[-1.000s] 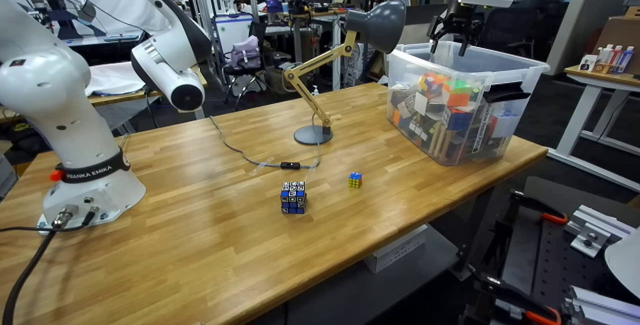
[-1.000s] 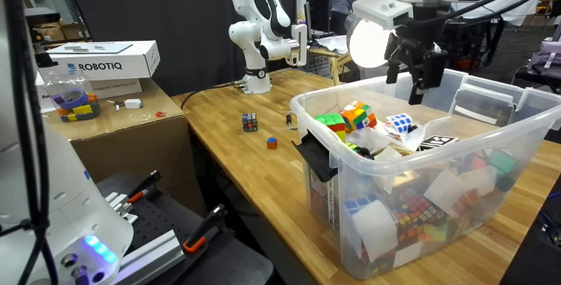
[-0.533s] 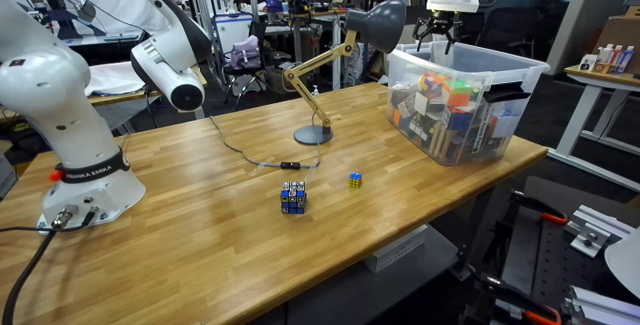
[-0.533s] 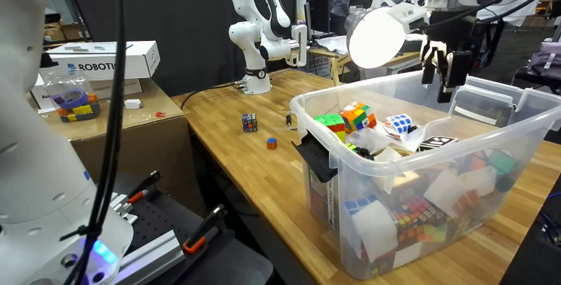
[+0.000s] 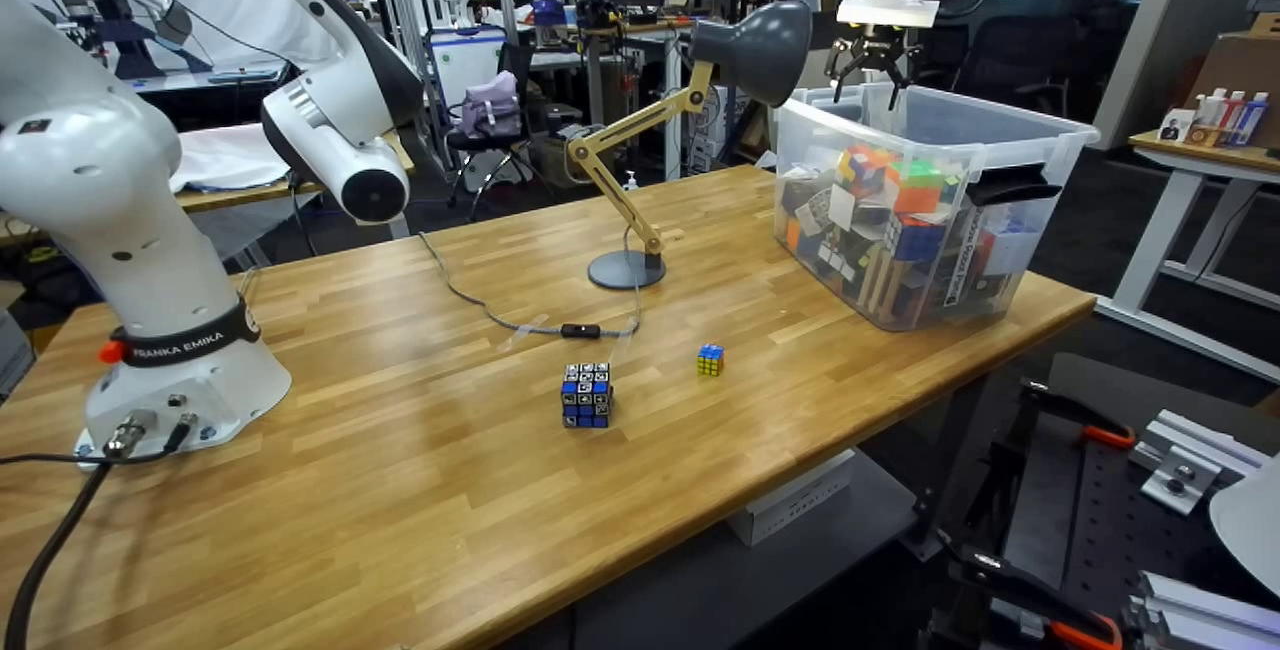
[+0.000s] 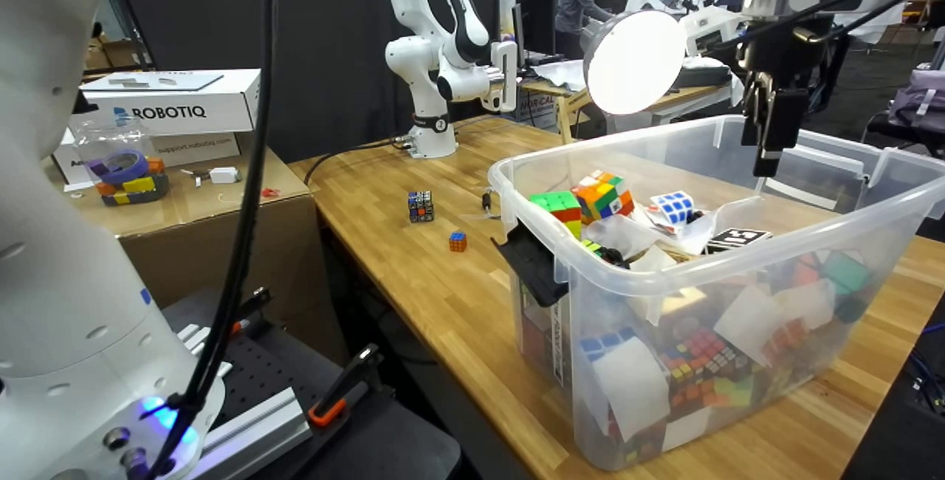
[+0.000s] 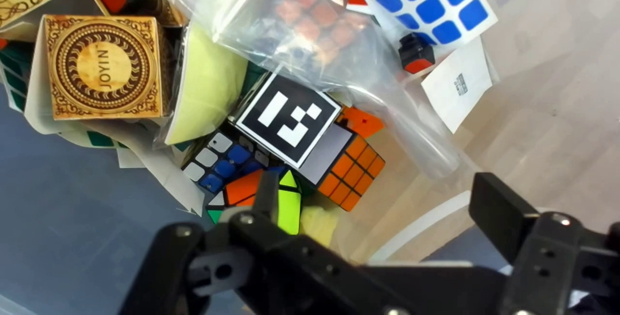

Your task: Remove a cube from the storage container

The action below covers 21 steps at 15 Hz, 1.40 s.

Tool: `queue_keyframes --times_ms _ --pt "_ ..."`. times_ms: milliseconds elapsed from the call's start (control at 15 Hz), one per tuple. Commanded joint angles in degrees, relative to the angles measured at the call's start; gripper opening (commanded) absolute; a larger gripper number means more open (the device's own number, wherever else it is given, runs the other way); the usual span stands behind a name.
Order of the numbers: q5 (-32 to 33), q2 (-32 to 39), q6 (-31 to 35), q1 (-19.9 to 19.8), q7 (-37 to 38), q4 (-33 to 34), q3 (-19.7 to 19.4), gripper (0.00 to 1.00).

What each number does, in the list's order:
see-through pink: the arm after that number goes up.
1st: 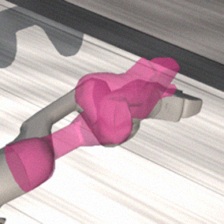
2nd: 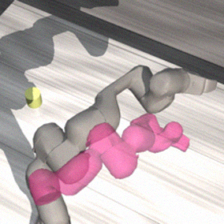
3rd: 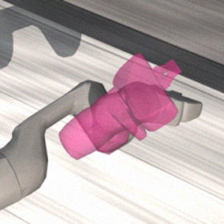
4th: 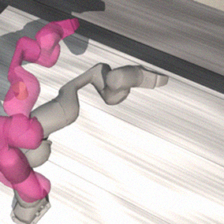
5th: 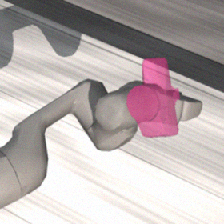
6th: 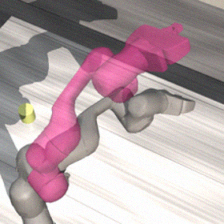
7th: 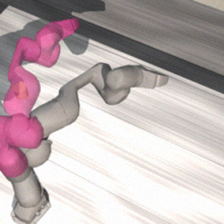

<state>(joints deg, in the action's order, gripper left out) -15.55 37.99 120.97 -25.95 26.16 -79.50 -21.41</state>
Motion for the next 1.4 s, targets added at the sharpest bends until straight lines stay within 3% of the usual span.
queue_keyframes --times_ms 0,400,1000,1333 --pt "0.7 0.1 -0.2 -0.8 0.4 0.5 1.0 1.0" --pt "0.8 0.7 0.7 -0.3 2.8 0.5 0.3 1.0" --pt "2.6 2.8 0.5 0.6 19.3 -1.1 -1.8 1.0" --pt "2.3 3.2 1.0 2.4 32.5 -2.7 -1.9 1.0"
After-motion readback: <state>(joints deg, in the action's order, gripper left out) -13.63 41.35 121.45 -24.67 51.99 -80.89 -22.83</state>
